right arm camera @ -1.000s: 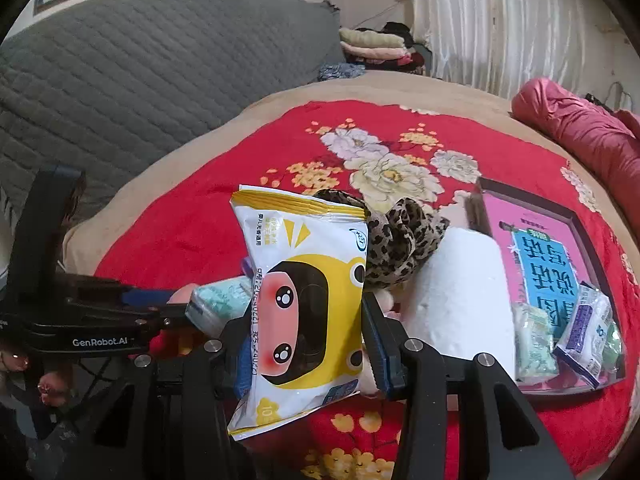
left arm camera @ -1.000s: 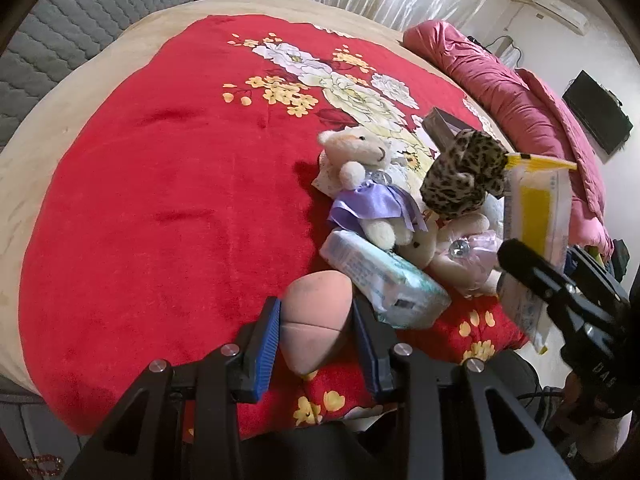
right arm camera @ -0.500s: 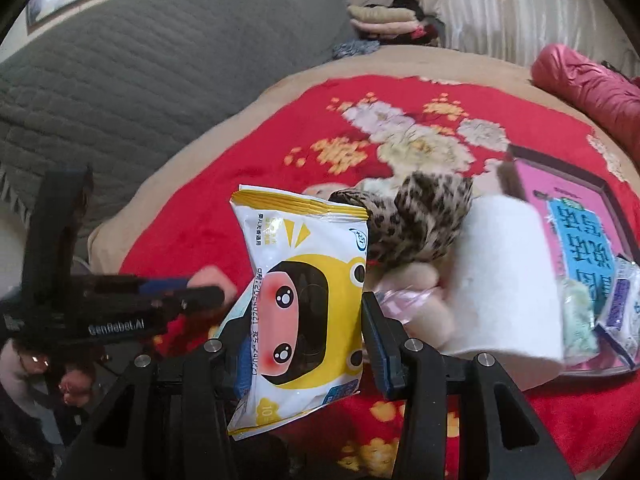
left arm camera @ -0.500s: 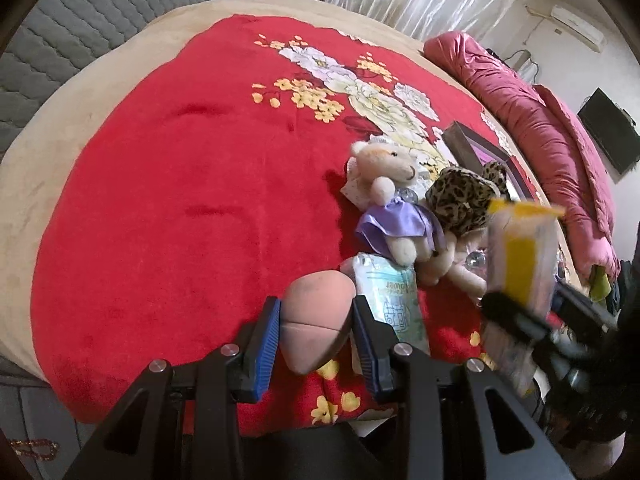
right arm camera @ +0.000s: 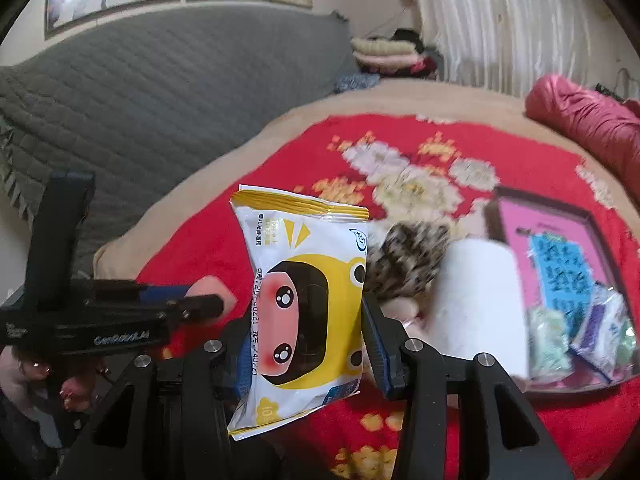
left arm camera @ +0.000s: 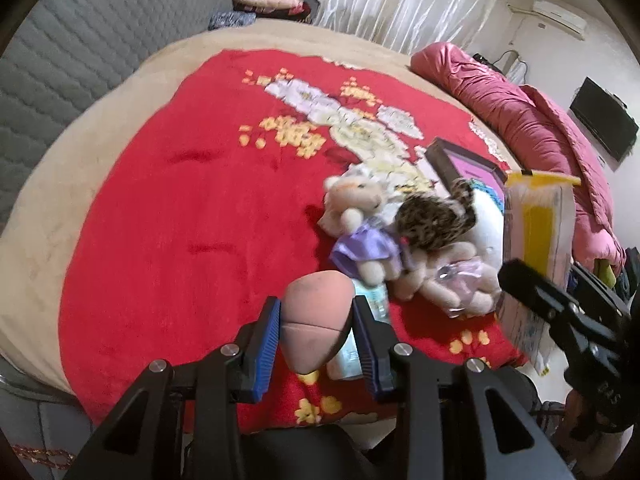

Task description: Organize soft objects

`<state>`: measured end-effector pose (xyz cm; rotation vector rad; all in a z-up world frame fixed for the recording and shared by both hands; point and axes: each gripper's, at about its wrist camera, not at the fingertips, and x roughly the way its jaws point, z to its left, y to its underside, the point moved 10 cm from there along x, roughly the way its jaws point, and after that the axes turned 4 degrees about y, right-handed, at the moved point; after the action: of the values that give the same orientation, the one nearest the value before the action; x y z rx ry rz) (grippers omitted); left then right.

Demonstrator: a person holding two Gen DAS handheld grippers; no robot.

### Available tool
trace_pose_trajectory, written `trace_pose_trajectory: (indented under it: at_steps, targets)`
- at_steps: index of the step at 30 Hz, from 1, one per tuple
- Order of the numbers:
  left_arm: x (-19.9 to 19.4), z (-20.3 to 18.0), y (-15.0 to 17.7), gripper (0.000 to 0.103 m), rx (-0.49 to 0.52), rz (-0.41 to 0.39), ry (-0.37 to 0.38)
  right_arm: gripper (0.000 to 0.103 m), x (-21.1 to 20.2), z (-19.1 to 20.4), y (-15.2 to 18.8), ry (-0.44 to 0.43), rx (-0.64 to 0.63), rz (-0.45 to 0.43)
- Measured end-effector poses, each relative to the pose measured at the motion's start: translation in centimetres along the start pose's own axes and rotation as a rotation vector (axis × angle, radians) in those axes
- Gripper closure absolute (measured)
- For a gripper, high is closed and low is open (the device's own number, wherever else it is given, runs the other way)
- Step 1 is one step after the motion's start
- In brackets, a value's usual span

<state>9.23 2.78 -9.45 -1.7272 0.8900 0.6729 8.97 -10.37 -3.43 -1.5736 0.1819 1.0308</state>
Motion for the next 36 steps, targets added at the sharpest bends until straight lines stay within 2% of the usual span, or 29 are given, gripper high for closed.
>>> trace_pose_trajectory:
  at_steps: [10, 23, 29, 36]
  targets:
    - [-1.5, -3.5, -1.0, 0.067, 0.066, -0.035, -0.011, 0.056, -3.0, -2.5, -2.1, 0.100, 0.006, -0.115]
    - [-2.1, -8.2, -1.5, 0.067, 0.146, -0.039, -0.015, 0.055, -5.8, -5.6, -2.8, 0.130, 0.096, -0.175]
    - [-2.0, -11.1, -2.1, 0.067, 0.189, -0.046, -0.010, 0.055, -7.1, -8.5, -2.7, 0.168, 0.161, -0.196]
    - [-1.4, -13.4, -2.6, 0.067, 0.226, -0.048, 0.002, 0.055, -9.0, -12.0, -2.2, 0.251, 0.195, -0.233]
